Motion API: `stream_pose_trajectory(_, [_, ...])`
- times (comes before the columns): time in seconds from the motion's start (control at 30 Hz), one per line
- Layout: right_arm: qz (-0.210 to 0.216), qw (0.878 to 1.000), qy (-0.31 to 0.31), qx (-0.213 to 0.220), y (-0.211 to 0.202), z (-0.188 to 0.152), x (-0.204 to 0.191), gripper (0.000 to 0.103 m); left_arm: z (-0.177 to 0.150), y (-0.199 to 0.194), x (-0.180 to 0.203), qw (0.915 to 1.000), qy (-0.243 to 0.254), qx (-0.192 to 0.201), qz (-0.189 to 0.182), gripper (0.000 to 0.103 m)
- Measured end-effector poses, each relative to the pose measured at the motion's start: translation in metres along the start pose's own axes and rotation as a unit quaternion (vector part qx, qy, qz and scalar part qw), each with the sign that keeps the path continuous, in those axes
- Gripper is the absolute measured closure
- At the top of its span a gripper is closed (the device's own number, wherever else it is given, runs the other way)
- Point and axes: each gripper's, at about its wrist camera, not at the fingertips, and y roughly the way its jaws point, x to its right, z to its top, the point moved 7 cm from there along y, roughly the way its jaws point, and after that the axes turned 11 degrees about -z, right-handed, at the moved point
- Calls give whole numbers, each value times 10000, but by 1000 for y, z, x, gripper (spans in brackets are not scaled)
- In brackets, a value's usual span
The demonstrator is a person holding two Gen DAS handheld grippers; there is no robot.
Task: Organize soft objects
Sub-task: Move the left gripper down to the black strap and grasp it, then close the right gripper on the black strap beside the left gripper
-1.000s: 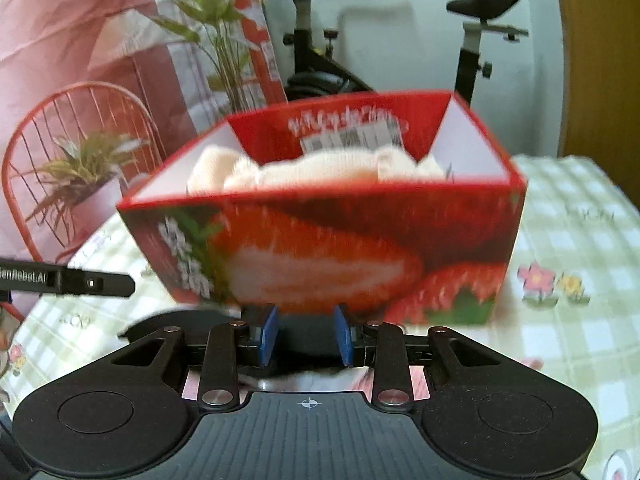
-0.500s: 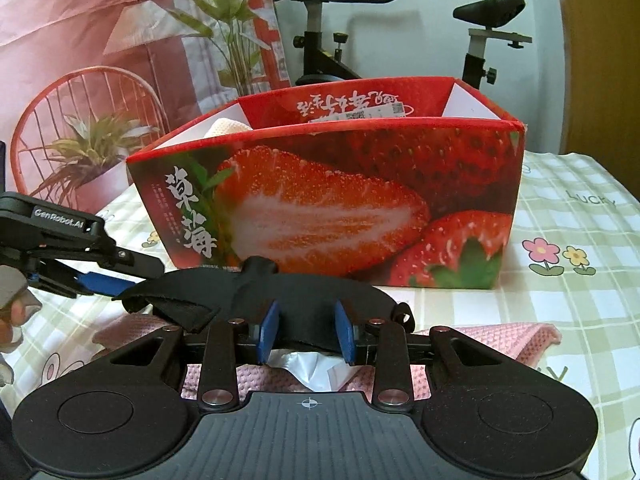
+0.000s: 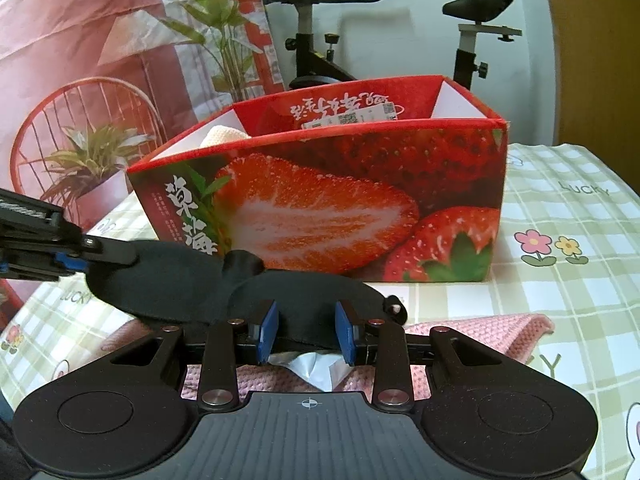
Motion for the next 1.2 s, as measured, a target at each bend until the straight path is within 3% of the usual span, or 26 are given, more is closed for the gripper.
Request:
stream_pose_trajectory(0.2, [48,9998,156,-67,-8,-4,4,72,-24,-16,18,9994,327,90,52,86])
stream_pose_trajectory(0.4, [90,9997,199,-112,-9,-7,5,72,-51,-8,1,9991,276,-178,271,86])
stream_pose_trajectory(0.63, [152,9994,289,-133,-10,-6,7,71,-60,3,-8,9974,511,-274,419,85])
stream_pose_trajectory(0.9, [140,9985,526,32,-9,17,21,53,-66,8,-17,9968,527,-328,500,85])
stream_pose_trajectory(1.2, [163,9966,799,-138,22,30,34,51,-67,11,-18,9965,632,-296,451,84])
